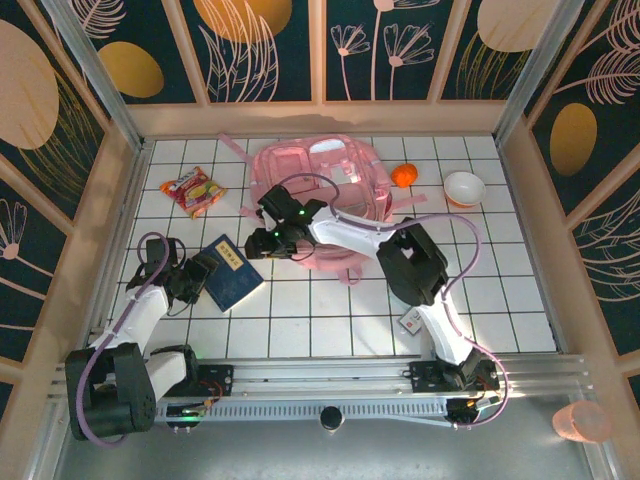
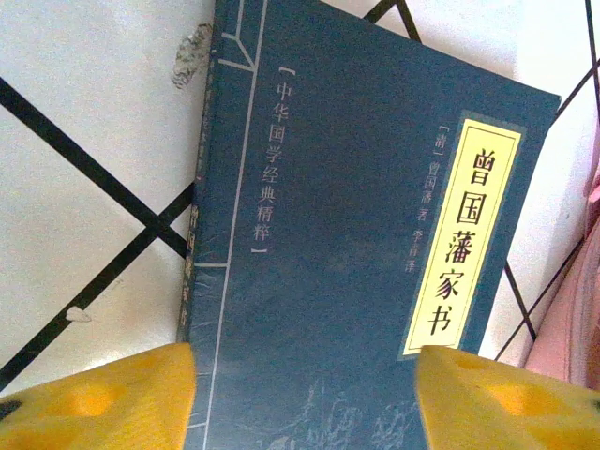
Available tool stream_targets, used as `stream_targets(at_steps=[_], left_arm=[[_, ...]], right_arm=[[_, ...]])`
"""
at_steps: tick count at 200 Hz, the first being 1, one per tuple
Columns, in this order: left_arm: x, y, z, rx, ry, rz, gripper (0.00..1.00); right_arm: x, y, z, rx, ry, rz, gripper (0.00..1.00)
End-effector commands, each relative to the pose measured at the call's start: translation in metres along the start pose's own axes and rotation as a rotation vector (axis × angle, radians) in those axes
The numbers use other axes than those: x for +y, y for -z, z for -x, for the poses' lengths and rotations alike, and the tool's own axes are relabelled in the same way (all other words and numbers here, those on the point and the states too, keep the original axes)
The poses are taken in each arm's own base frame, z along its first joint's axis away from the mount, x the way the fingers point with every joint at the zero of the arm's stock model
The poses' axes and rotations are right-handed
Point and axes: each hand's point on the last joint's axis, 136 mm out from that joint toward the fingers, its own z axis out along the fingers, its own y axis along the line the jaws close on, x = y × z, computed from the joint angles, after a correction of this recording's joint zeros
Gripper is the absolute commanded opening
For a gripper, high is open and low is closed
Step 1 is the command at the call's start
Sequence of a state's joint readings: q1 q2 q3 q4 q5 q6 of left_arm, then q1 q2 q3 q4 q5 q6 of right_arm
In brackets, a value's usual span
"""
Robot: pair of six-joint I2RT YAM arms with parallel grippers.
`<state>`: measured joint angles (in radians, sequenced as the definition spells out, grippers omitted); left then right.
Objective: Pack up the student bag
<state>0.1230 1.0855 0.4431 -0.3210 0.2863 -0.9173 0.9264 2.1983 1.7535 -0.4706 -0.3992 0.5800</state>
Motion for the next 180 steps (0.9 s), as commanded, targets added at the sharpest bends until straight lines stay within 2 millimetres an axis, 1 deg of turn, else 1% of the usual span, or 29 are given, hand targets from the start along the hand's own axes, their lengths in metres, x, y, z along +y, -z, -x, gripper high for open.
stream_targets(at_steps=[1, 28, 41, 66, 74, 101, 121, 138, 148, 162, 180], left_arm=[[0.010, -0.003, -0.001, -0.006, 0.025, 0.035, 0.60], [0.015, -0.001, 0.004, -0.034, -0.012, 0.069, 0.59], [0.017, -0.001, 0.004, -0.037, -0.023, 0.076, 0.59], [0.024, -0.005, -0.002, -0.017, -0.025, 0.085, 0.57], [0.024, -0.006, -0.004, -0.011, -0.025, 0.079, 0.57], [0.018, -0.011, -0.009, 0.013, -0.032, 0.022, 0.57], [0.013, -0.013, -0.013, 0.034, -0.052, -0.015, 0.57], [0.001, -0.013, -0.015, 0.051, -0.076, -0.078, 0.56], [-0.010, -0.010, -0.016, 0.063, -0.079, -0.127, 0.56], [-0.028, -0.004, -0.015, 0.069, -0.086, -0.194, 0.55], [-0.050, 0.010, -0.011, 0.062, -0.111, -0.275, 0.55]], right_arm=[[-0.007, -0.014, 0.005, 0.016, 0.063, -0.063, 0.50], [-0.001, -0.031, 0.008, 0.029, 0.097, -0.054, 0.47], [-0.003, -0.040, 0.008, 0.037, 0.103, -0.062, 0.45], [-0.016, -0.056, 0.003, 0.058, 0.121, -0.131, 0.41], [-0.017, -0.061, 0.000, 0.069, 0.128, -0.138, 0.38], [-0.025, -0.073, -0.011, 0.102, 0.125, -0.149, 0.27], [-0.035, -0.078, -0.016, 0.120, 0.113, -0.188, 0.21], [-0.043, -0.081, -0.021, 0.140, 0.104, -0.209, 0.15], [-0.044, -0.083, -0.024, 0.149, 0.099, -0.205, 0.14], [-0.042, -0.085, -0.027, 0.158, 0.092, -0.183, 0.13], [-0.036, -0.087, -0.028, 0.166, 0.076, -0.146, 0.11]])
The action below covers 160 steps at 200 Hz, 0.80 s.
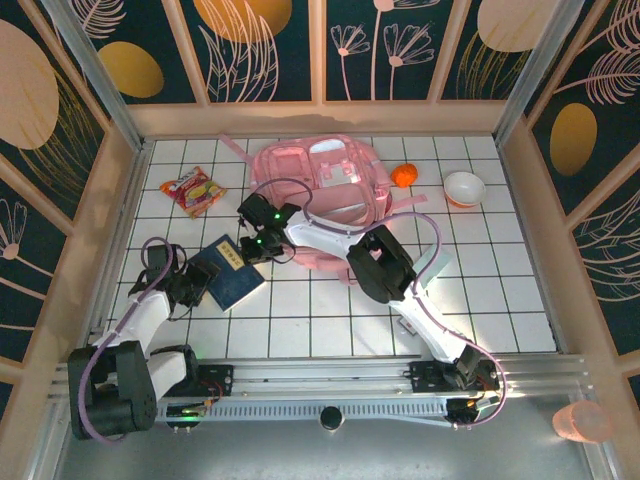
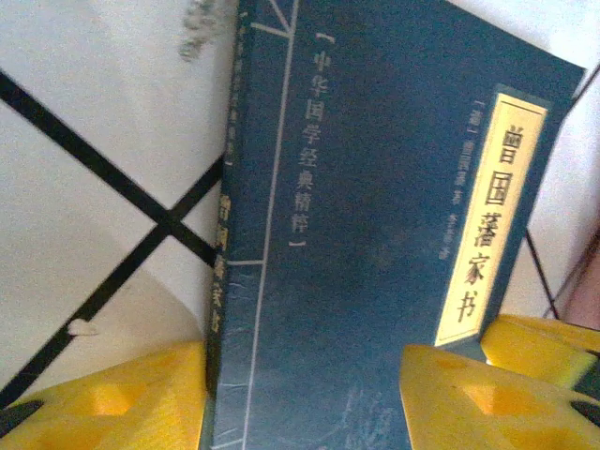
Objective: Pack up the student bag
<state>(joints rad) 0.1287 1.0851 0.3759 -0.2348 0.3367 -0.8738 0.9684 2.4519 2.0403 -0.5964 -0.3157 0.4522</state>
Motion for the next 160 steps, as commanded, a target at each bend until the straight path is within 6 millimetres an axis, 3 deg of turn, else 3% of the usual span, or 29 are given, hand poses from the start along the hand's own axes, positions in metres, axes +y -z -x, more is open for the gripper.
stream_targets(at_steps=[1, 36, 95, 160], left_arm=[[-0.057, 0.017, 0.000, 0.033, -0.070, -0.234, 0.55], [-0.076, 0.029, -0.001, 0.036, -0.088, -0.325, 0.55], [-0.070, 0.025, -0.009, 0.059, -0.061, -0.340, 0.54], [-0.092, 0.030, -0.005, 0.071, -0.088, -0.422, 0.54]], right_arm=[[-0.016, -0.030, -0.036, 0.124, -0.047, -0.026, 0.11], [-0.011, -0.029, -0.033, 0.123, -0.064, 0.001, 0.08], [-0.006, -0.024, -0.028, 0.116, -0.086, 0.045, 0.07], [0.000, -0.009, -0.015, 0.074, -0.127, 0.089, 0.07]])
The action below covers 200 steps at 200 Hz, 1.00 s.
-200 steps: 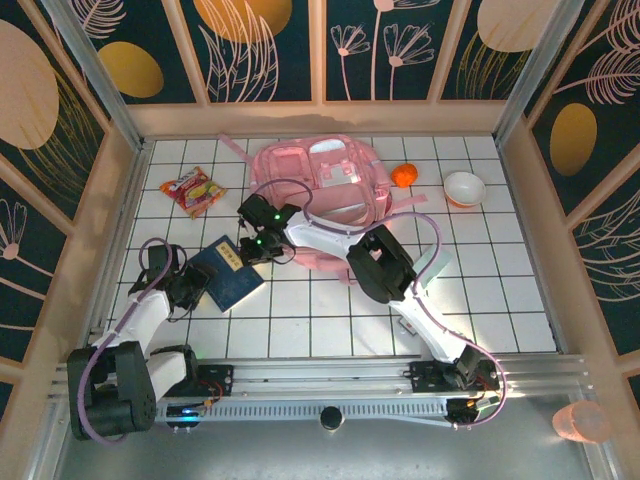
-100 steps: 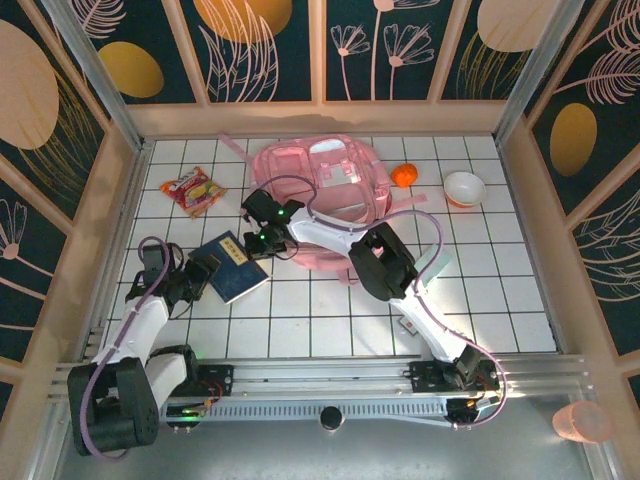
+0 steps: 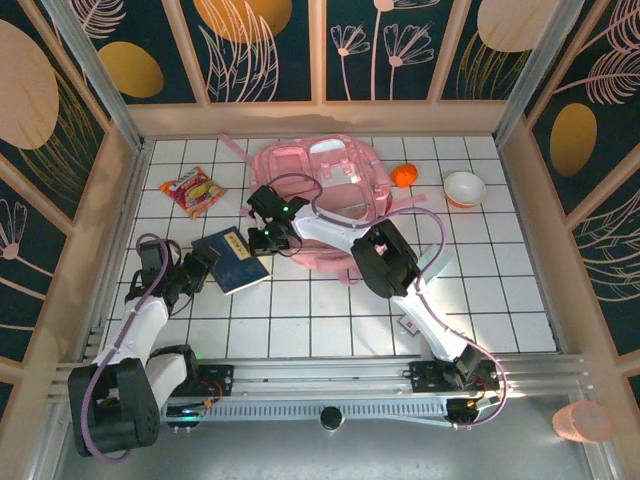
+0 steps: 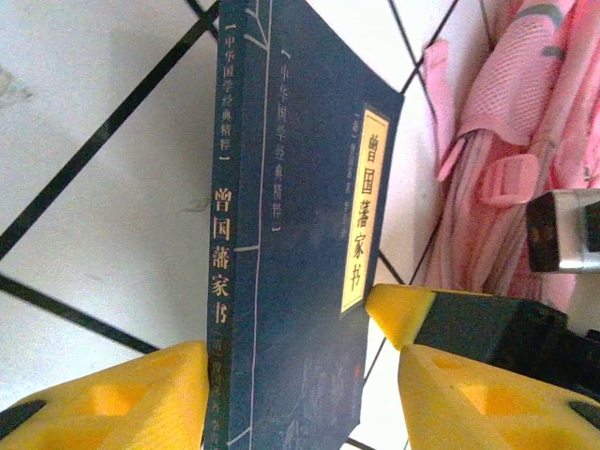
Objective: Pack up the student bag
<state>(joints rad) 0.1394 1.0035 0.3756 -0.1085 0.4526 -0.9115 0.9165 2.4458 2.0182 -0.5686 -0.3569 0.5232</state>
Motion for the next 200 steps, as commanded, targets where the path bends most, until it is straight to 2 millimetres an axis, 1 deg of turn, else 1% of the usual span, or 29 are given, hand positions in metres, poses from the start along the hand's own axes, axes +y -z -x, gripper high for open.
stream_targets(at_steps=[1, 52, 73, 95, 100, 129, 149, 170, 179, 187, 200], left_arm=[[-0.046, 0.003, -0.014, 0.109, -0.037, -0.204, 0.54], [-0.050, 0.004, -0.012, 0.114, -0.077, -0.198, 0.51], [-0.048, 0.002, -0.010, 0.110, -0.084, -0.179, 0.49], [-0.039, -0.001, -0.007, 0.100, -0.080, -0.134, 0.45], [-0.037, -0.002, -0.007, 0.098, -0.080, -0.122, 0.42], [-0.024, -0.003, -0.001, 0.082, -0.117, -0.017, 0.32], [-0.020, 0.000, 0.006, 0.055, -0.146, 0.031, 0.22], [-0.015, 0.005, 0.014, 0.016, -0.159, 0.089, 0.16], [-0.017, 0.007, 0.018, 0.001, -0.174, 0.099, 0.14], [-0.019, 0.010, 0.022, -0.014, -0.195, 0.106, 0.10], [-0.029, 0.018, 0.031, -0.047, -0.236, 0.110, 0.07]], right_arm=[[0.014, -0.016, -0.030, 0.088, -0.018, 0.056, 0.07], [0.023, -0.006, -0.021, 0.063, -0.029, 0.089, 0.07], [0.025, 0.000, -0.016, 0.049, -0.032, 0.096, 0.07], [0.026, 0.005, -0.011, 0.033, -0.037, 0.103, 0.08], [0.026, 0.006, -0.010, 0.030, -0.040, 0.103, 0.08], [0.028, 0.019, -0.001, -0.007, -0.042, 0.104, 0.11], [0.031, 0.035, 0.009, -0.049, -0.052, 0.122, 0.16], [0.039, 0.060, 0.021, -0.107, -0.051, 0.145, 0.22], [0.042, 0.073, 0.027, -0.139, -0.048, 0.157, 0.26], [0.045, 0.084, 0.031, -0.168, -0.042, 0.174, 0.29], [0.048, 0.102, 0.035, -0.210, -0.039, 0.207, 0.33]])
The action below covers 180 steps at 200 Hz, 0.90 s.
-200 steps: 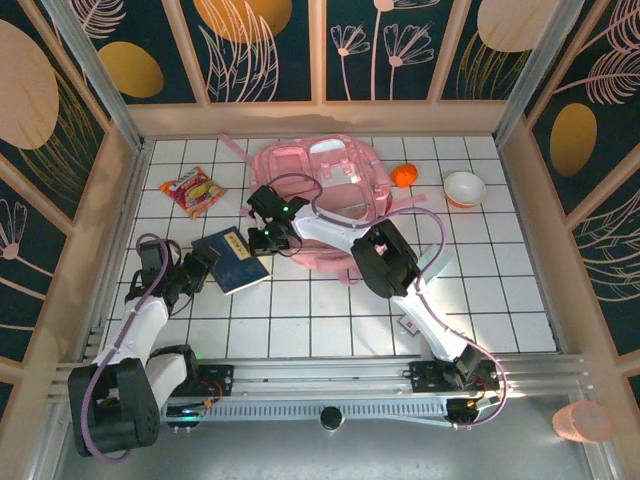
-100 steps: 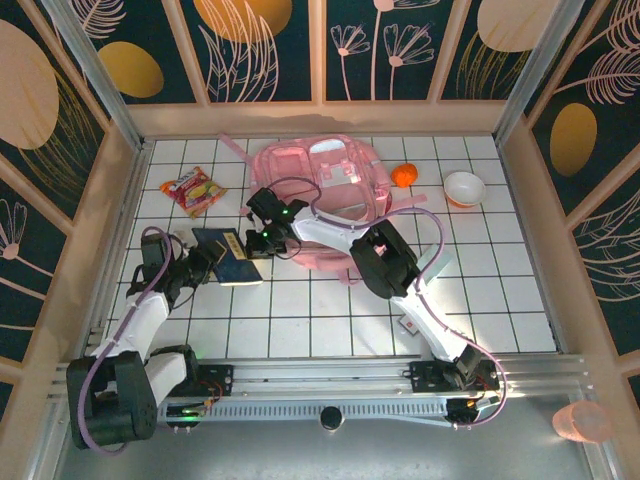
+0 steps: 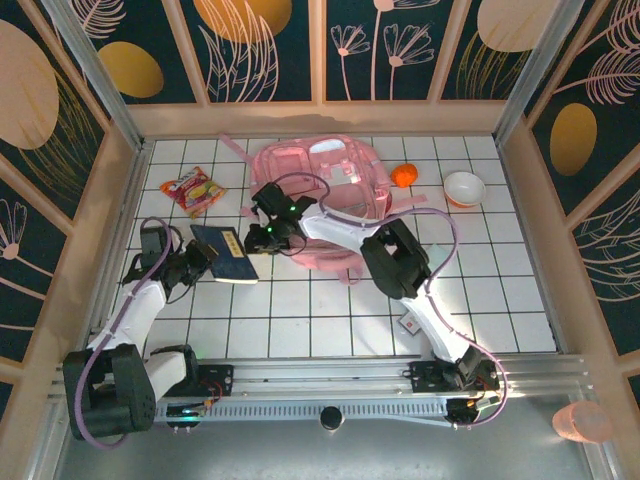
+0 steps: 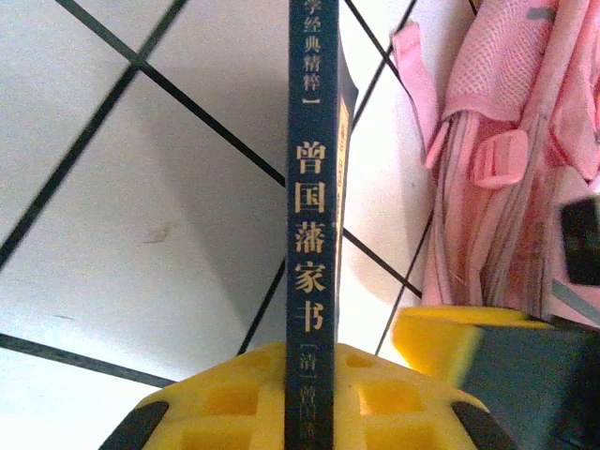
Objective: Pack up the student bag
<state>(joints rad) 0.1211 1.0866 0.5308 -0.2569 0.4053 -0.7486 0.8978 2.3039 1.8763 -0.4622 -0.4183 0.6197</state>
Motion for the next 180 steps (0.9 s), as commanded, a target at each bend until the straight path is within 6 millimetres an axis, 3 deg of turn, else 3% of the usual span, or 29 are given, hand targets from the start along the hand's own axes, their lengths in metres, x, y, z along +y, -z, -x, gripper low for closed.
stream_targets(at_steps=[1, 31, 56, 84, 121, 145, 180], left_arm=[[-0.012, 0.017, 0.021, -0.076, -0.091, 0.038, 0.07], [-0.055, 0.041, 0.046, -0.163, -0.190, -0.062, 0.01], [-0.117, 0.062, 0.054, -0.196, -0.334, -0.262, 0.00], [-0.183, 0.091, 0.050, -0.221, -0.480, -0.515, 0.00], [-0.247, 0.132, 0.025, -0.219, -0.619, -0.847, 0.00], [-0.276, 0.150, -0.010, -0.137, -0.734, -1.033, 0.04], [-0.298, 0.167, -0.031, -0.069, -0.706, -1.214, 0.05]], right_arm=[[0.037, 0.060, 0.032, -0.158, 0.037, 0.111, 0.33], [0.039, 0.112, 0.043, -0.295, 0.027, 0.151, 0.37], [0.029, 0.165, 0.049, -0.453, 0.004, 0.154, 0.39], [0.019, 0.230, 0.048, -0.630, 0.038, 0.160, 0.40], [0.015, 0.303, 0.032, -0.806, 0.165, 0.150, 0.43], [0.022, 0.331, 0.016, -0.850, 0.251, 0.257, 0.46], [0.042, 0.357, -0.007, -0.839, 0.329, 0.525, 0.56]])
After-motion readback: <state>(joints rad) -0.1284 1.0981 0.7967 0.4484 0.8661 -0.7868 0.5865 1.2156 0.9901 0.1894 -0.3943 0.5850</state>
